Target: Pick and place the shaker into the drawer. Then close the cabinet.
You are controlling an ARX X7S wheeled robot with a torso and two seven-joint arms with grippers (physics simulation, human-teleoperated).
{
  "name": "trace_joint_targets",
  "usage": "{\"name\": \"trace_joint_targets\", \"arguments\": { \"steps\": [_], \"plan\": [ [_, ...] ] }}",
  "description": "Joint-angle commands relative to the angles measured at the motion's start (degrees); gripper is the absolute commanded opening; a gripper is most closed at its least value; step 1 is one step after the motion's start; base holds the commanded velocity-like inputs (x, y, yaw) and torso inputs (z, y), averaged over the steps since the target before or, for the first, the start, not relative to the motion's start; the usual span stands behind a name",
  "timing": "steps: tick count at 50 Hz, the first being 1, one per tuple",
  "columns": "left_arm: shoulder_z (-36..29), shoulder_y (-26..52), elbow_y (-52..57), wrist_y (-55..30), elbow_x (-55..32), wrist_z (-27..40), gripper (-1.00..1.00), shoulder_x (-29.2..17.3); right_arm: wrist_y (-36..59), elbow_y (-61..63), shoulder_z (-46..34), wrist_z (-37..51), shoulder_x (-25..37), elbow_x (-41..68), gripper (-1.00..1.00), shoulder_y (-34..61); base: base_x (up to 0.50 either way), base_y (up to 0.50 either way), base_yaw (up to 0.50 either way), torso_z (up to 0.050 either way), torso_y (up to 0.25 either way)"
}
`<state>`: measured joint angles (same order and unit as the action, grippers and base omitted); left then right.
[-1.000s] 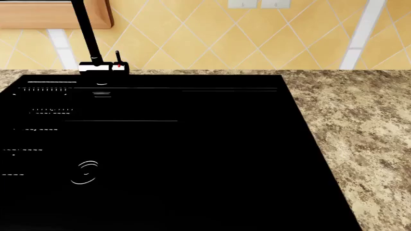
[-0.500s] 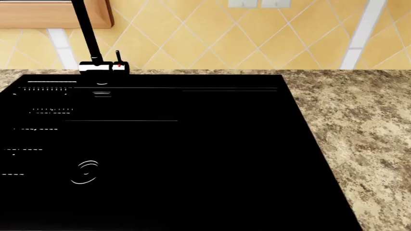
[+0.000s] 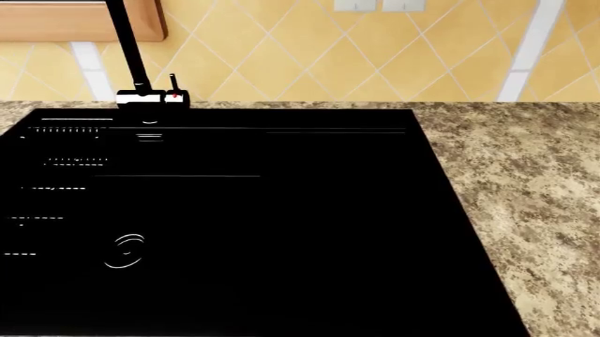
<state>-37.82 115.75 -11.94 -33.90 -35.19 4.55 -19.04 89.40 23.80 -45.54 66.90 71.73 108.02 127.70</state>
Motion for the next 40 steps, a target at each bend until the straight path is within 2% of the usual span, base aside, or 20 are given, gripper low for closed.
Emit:
{"name": "trace_joint_targets", "arguments": {
  "steps": [1, 3, 5, 7, 8, 9, 12, 18, 23, 28, 29, 31, 33, 35, 38, 40],
  "plan": [
    [-7.54, 3.77, -22.23, 13.43, 3.09, -12.7, 1.0, 16.26, 0.56, 2.3, -4.05, 16.07, 13.26, 25.46, 1.0, 7.03, 0.0, 0.0, 0.0, 0.0, 0.0],
    [-9.17, 6.27, -28.58, 16.64, 2.6, -13.96, 1.0, 18.93, 0.57, 3.53, -3.89, 16.59, 16.01, 27.34, 1.0, 6.87, 0.0, 0.0, 0.0, 0.0, 0.0],
    [-21.49, 11.44, -34.34, 23.07, -9.08, -11.57, 1.0, 19.02, 0.57, 4.26, -2.95, 17.93, 18.23, 29.61, 1.0, 5.83, 0.0, 0.0, 0.0, 0.0, 0.0],
    [-35.73, 16.43, -37.71, 29.19, -22.63, -9.35, 1.0, 19.03, 0.58, 3.42, -2.57, 22.89, 18.26, 34.11, 1.0, 4.83, 0.0, 0.0, 0.0, 0.0, 0.0],
    [-41.24, 18.33, -38.31, 31.34, -27.98, -8.54, 1.0, 19.03, 0.58, 3.07, -2.29, 23.04, 18.26, 34.17, 1.0, 4.36, 0.0, 0.0, 0.0, 0.0, 0.0],
    [-43.51, 19.2, -38.26, 32.14, -30.14, -8.09, 1.0, 19.03, 0.58, 2.81, -2.06, 23.07, 18.26, 34.17, 1.0, 3.97, 0.0, 0.0, 0.0, 0.0, 0.0],
    [-41.13, 19.24, -37.77, 29.87, -27.28, -7.95, 1.0, 19.03, 0.59, 2.44, -1.58, 23.08, 18.26, 34.24, 1.0, 3.0, 0.0, 0.0, 0.0, 0.0, 0.0],
    [-49.17, 19.14, -41.33, 30.48, -32.09, -5.47, 1.0, 19.03, 0.59, 2.4, -0.68, 23.09, 18.27, 34.34, 1.0, 1.86, 0.0, 0.0, 0.0, 0.002, 0.0],
    [-50.51, 17.38, -43.41, 30.21, -32.43, -4.04, 1.0, 19.03, 0.59, 3.27, 0.18, 23.09, 18.27, 36.24, 1.0, 1.35, 0.0, 0.0, 0.0, 0.0, 0.0],
    [-49.19, 17.55, -43.93, 31.94, -44.05, -0.08, 1.0, 19.03, -1.45, 6.74, 1.17, 23.05, 18.26, 42.43, 1.0, 1.0, 0.0, 0.0, 0.0, 0.0, 0.0],
    [-47.93, 16.8, -37.96, 31.4, -45.66, 3.08, 1.0, 15.95, -3.77, 8.93, 0.84, 21.15, 18.26, 41.46, 1.0, 0.4, 0.0, 0.0, 0.0, 0.0, 0.0],
    [-46.37, 14.35, -20.77, 29.46, -49.54, 20.27, 1.0, -1.24, -9.16, 13.26, -0.52, 11.62, 18.26, 32.81, 1.0, -1.38, 0.0, 0.0, 0.0, 0.0, 0.0],
    [-46.02, 11.1, -3.58, 29.5, -51.68, 34.66, 1.0, -16.21, -15.42, 17.29, -3.26, 2.96, 18.26, 22.98, 1.0, -4.46, 0.0, 0.0, 0.0, 0.0, 0.0],
    [-46.26, 8.35, 13.61, 30.09, -52.58, 43.88, 1.0, -27.49, -20.7, 19.79, -5.92, -3.37, 18.25, 14.9, 1.0, -7.39, 0.0, 0.0, 0.0, 0.0, 0.0],
    [-47.36, 5.02, 39.39, 30.49, -54.15, 52.78, 1.0, -44.54, -26.78, 21.41, -9.2, -7.88, 16.52, 7.22, 1.0, -11.24, 0.0, 0.0, 0.0, 0.0, 0.0],
    [-47.63, 4.2, 56.58, 30.49, -55.38, 53.8, 1.0, -55.82, -29.05, 21.16, -10.68, -8.23, 13.79, 4.57, 1.0, -13.3, 0.0, 0.0, 0.0, 0.0, 0.0]
  ]
}}
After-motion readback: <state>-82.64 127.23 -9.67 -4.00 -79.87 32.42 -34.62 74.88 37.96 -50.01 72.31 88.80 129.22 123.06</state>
